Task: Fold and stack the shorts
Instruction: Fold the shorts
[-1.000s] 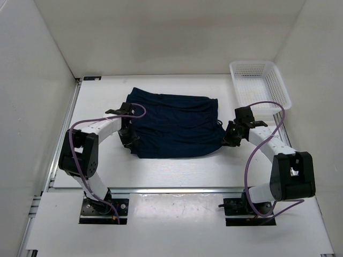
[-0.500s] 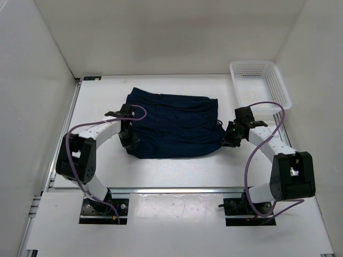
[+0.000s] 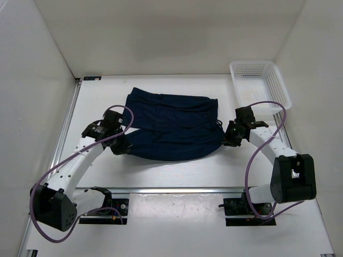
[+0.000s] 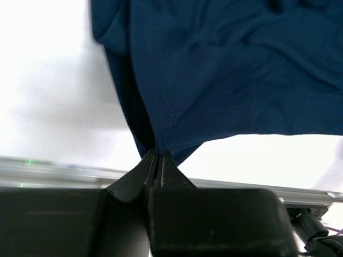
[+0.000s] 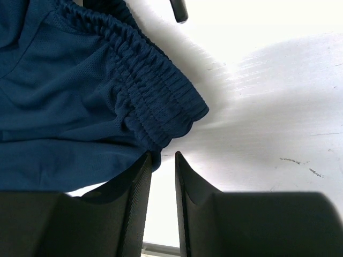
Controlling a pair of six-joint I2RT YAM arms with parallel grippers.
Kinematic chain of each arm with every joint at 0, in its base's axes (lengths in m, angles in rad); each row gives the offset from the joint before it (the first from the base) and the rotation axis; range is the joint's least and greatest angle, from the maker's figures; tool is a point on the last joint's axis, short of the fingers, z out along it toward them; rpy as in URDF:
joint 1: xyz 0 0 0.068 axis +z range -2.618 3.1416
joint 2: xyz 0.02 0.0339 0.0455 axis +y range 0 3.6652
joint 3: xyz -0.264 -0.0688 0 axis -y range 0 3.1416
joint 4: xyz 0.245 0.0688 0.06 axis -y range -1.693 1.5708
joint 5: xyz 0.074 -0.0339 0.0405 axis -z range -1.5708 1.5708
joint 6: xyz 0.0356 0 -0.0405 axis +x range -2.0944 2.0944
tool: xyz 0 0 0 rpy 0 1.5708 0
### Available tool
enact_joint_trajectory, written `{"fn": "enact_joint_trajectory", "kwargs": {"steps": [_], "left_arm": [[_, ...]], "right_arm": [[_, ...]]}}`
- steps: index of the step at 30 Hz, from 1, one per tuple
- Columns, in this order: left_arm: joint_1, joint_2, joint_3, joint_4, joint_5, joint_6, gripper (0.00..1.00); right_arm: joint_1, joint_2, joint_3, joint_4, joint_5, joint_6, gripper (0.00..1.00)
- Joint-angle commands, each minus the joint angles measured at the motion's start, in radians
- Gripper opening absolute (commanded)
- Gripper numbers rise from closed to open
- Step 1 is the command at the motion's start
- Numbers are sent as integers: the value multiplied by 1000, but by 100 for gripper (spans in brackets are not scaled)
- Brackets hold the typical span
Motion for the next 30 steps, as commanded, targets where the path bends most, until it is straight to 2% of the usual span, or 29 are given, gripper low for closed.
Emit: {"fn": "enact_joint_trajectory", "kwargs": {"steps": [1, 4, 6, 9, 11, 14, 15, 18, 21, 26, 30], "left_arm": [[-1, -43, -19, -64, -2, -37, 10], [-1, -74, -41, -73, -2, -37, 10], [-1, -74, -42, -73, -2, -46, 10], [-1, -74, -42, -73, 7, -46, 10], [-1, -74, -42, -73, 7, -46, 10], [-1, -74, -29, -73, 7, -46, 10], [-1, -74, -17, -84, 7, -46, 10], [-1, -85, 12, -133, -11, -46, 10], [-1, -135, 34, -183, -31, -69, 10], [-1, -252, 11, -236, 10, -111, 10], [-1, -249, 53, -216, 1, -120, 10]], "right_arm": [[-4, -15, -14, -6, 17, -3, 29], [-4, -6, -14, 3, 17, 8, 39], [-4, 3, -25, 37, 6, 31, 51], [-4, 45, -45, 100, -20, 63, 55], [-4, 54, -57, 141, -20, 90, 52], [-4, 103, -66, 197, -32, 110, 18], [-4, 112, -66, 197, -32, 110, 0], [-4, 65, -57, 151, 24, 110, 0], [-4, -15, -57, 24, 88, 72, 0], [-4, -185, -100, -160, 121, 25, 0], [-4, -277, -88, -233, 109, 25, 0]]}}
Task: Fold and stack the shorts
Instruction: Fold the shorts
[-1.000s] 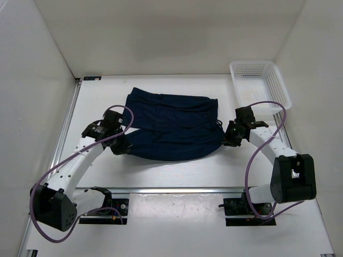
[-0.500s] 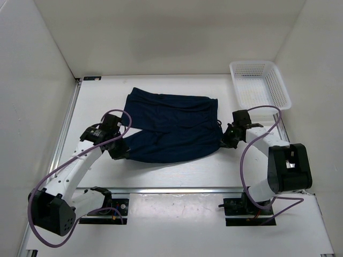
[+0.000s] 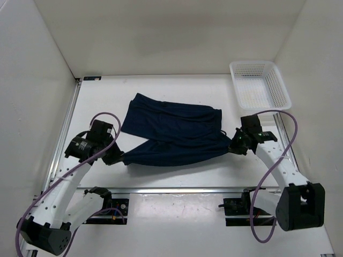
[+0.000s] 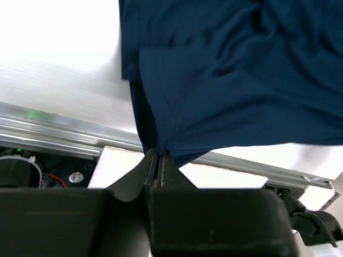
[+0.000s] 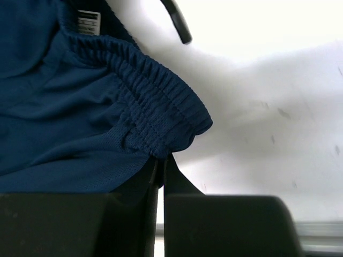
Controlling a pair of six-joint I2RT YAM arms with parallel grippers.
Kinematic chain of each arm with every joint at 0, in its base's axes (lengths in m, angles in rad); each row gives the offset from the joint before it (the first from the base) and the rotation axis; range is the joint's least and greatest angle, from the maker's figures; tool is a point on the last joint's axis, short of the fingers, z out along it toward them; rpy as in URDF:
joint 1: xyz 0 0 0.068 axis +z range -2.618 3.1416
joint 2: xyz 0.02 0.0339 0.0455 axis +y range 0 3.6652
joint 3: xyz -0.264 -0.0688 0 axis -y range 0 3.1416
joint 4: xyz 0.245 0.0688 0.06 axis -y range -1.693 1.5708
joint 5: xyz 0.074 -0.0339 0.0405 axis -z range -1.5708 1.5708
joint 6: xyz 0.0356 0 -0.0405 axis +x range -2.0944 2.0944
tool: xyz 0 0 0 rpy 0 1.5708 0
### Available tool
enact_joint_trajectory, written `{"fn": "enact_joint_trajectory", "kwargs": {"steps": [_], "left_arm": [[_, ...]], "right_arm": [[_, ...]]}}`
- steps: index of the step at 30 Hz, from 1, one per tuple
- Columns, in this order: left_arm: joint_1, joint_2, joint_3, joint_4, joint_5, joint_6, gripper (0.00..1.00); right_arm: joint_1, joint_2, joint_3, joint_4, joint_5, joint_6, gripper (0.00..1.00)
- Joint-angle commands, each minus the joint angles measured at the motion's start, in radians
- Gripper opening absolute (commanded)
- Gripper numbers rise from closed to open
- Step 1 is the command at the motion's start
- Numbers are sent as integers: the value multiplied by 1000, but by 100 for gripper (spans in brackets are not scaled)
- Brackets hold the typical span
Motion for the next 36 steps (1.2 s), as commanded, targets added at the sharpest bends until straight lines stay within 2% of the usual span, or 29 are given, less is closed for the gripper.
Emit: {"fn": "enact_joint_trajectory", "kwargs": {"steps": [1, 5, 9, 15, 21, 25, 26, 27, 29, 30, 31, 32, 33, 34, 36], "left_arm": [[-1, 23, 82, 3, -13, -19, 10], [22, 244, 333, 34, -89, 45, 10], [91, 479, 542, 74, -109, 158, 10], [139, 808, 850, 74, -129, 214, 10], [208, 1129, 1164, 33, -132, 246, 10], [245, 1292, 1332, 32, -132, 257, 10], [260, 1324, 1364, 51, -91, 272, 10], [272, 1356, 1398, 65, -68, 281, 10], [281, 1467, 1517, 98, -25, 281, 10], [294, 1534, 1553, 98, -2, 281, 19], [294, 1563, 1618, 111, 31, 281, 32], [306, 1584, 1646, 111, 95, 281, 54], [306, 1584, 1660, 99, 104, 281, 62], [306, 1558, 1627, 89, 105, 292, 68], [306, 1477, 1520, 115, 63, 306, 78]], "right_arm": [[-4, -59, 19, -131, 32, -17, 0], [-4, -59, 137, -192, 64, -17, 0], [-4, 27, 274, -192, 86, -17, 0], [-4, 246, 461, -148, 111, -17, 0], [-4, 525, 720, -128, 121, -26, 0], [-4, 694, 910, -128, 121, -26, 0], [-4, 764, 950, -128, 112, -26, 0], [-4, 803, 1034, -128, 112, -26, 5], [-4, 898, 1116, -94, 82, -35, 26], [-4, 921, 1144, -77, 60, -35, 45], [-4, 940, 1196, -68, 42, -35, 50], [-4, 950, 1214, -68, 13, -46, 54], [-4, 941, 1214, -68, 12, -61, 58], [-4, 897, 1176, -53, 32, -70, 67], [5, 836, 1097, -31, 72, -81, 74]]}}
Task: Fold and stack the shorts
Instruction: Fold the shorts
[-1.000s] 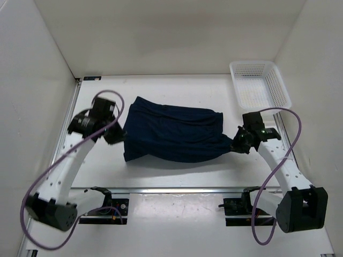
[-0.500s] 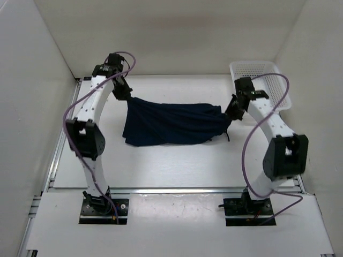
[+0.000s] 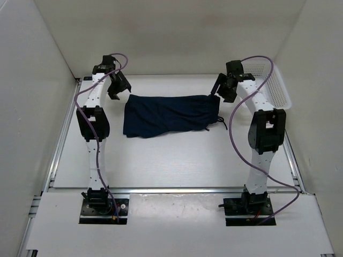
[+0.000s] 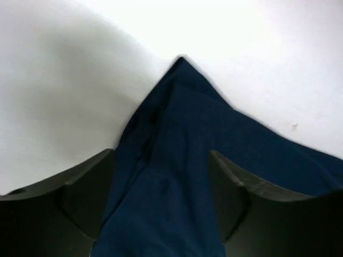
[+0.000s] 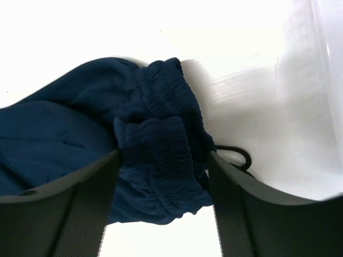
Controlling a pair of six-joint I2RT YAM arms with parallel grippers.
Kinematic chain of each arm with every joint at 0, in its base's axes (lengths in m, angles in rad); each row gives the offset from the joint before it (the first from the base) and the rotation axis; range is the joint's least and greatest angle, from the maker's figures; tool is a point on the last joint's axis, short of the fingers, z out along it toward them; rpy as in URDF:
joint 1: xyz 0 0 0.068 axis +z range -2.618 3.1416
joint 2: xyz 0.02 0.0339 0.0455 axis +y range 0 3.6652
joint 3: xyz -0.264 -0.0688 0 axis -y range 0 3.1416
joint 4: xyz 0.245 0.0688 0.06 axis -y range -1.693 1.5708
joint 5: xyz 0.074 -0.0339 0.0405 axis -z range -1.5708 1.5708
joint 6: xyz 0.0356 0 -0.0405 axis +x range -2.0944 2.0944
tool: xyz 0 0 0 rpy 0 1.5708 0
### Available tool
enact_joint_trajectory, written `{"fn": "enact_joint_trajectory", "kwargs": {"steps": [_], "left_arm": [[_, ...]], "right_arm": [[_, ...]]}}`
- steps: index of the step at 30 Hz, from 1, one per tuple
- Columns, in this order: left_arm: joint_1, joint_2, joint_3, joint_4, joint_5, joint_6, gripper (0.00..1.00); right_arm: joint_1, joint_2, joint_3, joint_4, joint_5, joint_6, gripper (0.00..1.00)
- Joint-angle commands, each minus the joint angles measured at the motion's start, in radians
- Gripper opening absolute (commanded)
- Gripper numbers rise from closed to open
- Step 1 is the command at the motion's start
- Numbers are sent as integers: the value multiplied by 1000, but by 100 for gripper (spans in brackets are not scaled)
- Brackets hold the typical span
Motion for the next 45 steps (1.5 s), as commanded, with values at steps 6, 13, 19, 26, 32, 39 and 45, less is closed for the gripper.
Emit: {"fn": "enact_joint_trajectory", "kwargs": {"steps": [6, 13, 19, 26, 32, 39, 45], "left_arm": [[-23, -500, -541, 71, -84, 57, 88], [-77, -591, -922, 178, 66, 77, 97], [-92, -501, -965, 247, 91, 77, 100], [-92, -413, -934, 277, 122, 77, 55], [-83, -475, -949, 255, 56, 77, 10], [-63, -665, -1121, 255, 26, 59, 10], [-63, -890, -1373, 255, 60, 21, 10]], "right_arm": [[5, -338, -400, 99, 53, -29, 79], [-5, -375, -571, 155, -34, -1, 82], [-5, -251, -492, 181, -102, -1, 83], [64, -43, -274, 162, -90, -1, 59], [75, -100, -289, 129, -28, 34, 0], [96, -331, -571, 59, -5, 25, 0], [106, -633, -916, -10, 30, 25, 0]]}}
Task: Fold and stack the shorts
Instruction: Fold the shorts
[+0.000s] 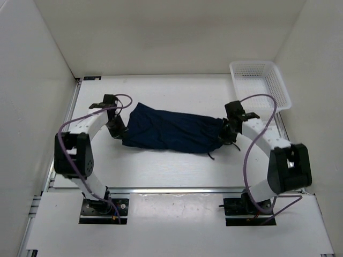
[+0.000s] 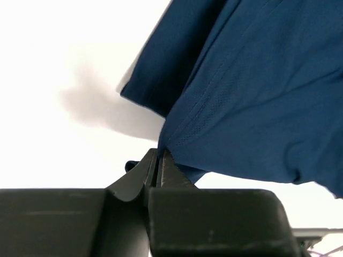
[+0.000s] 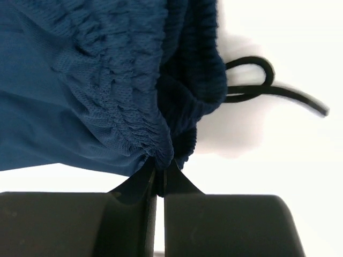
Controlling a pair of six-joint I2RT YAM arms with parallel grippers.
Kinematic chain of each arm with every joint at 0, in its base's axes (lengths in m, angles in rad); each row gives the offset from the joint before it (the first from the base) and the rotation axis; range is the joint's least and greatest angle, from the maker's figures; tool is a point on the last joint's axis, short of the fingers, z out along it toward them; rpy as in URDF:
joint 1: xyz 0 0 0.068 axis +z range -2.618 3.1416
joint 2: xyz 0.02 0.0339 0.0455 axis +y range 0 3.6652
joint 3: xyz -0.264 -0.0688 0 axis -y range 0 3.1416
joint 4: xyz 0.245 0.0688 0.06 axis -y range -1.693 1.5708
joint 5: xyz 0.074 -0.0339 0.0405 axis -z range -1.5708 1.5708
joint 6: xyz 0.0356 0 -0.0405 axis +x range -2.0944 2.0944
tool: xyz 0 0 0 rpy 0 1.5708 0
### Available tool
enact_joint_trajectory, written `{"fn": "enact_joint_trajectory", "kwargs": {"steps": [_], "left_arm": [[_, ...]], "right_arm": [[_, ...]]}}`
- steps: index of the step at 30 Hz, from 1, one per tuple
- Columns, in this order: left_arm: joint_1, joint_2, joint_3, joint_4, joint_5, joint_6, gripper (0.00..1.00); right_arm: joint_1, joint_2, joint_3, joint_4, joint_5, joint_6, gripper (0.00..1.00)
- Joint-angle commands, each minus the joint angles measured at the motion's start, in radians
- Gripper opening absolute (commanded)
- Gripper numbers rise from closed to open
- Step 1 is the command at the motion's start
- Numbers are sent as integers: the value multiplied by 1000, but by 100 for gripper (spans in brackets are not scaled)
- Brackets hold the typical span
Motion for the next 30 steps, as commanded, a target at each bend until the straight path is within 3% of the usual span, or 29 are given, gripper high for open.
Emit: {"fn": "enact_joint_trajectory", "kwargs": {"steps": [1, 6, 7, 8, 9, 10, 11, 12, 13, 17, 19, 20, 21, 23, 25, 27, 28, 29, 30], "left_arm": [[0, -171, -100, -8, 22, -21, 10], [-20, -282, -239, -28, 22, -41, 10], [-20, -282, -240, -28, 32, -50, 10], [-31, -267, -240, -28, 48, -29, 13], [-40, -253, -215, -28, 58, -18, 32], [-40, -241, -195, -47, 71, -18, 42], [-40, -229, -157, -58, 71, -4, 53], [-40, -228, -137, -69, 50, -4, 72], [-40, -228, -117, -89, 36, -4, 79], [-40, -190, 2, -98, -7, 7, 82], [-52, -152, 52, -98, -7, 7, 74], [-68, -117, 75, -109, -7, 7, 61], [-77, -103, 116, -109, -7, 7, 55], [-92, -75, 150, -109, -7, 7, 49], [-106, -25, 188, -109, -7, 7, 49], [-118, 40, 220, -109, 2, 25, 60], [-118, 64, 231, -109, 2, 25, 74], [-118, 87, 242, -109, 2, 25, 78], [-128, 112, 254, -109, -7, 34, 83]], "right_arm": [[0, -178, -133, -98, 37, 0, 0], [0, -351, -282, -145, 37, 9, 0], [0, -362, -291, -156, 37, 9, 8], [0, -371, -291, -156, 28, 9, 34], [0, -384, -291, -165, 28, 9, 44], [0, -394, -261, -179, 43, 9, 57], [0, -407, -241, -206, 65, 9, 62], [0, -408, -220, -219, 75, 9, 62], [0, -421, -198, -230, 88, -3, 64], [0, -405, -124, -216, 118, -3, 61], [0, -376, -77, -207, 119, -3, 57], [0, -345, -66, -207, 119, -3, 51], [0, -330, -54, -193, 119, -3, 47], [0, -282, -31, -168, 103, -3, 45], [0, -224, -22, -159, 112, -3, 47], [0, -193, -21, -135, 125, -3, 53], [0, -173, -21, -122, 125, -3, 53], [0, -162, -34, -112, 125, -3, 53], [0, -152, -34, -102, 125, 6, 46]]}}
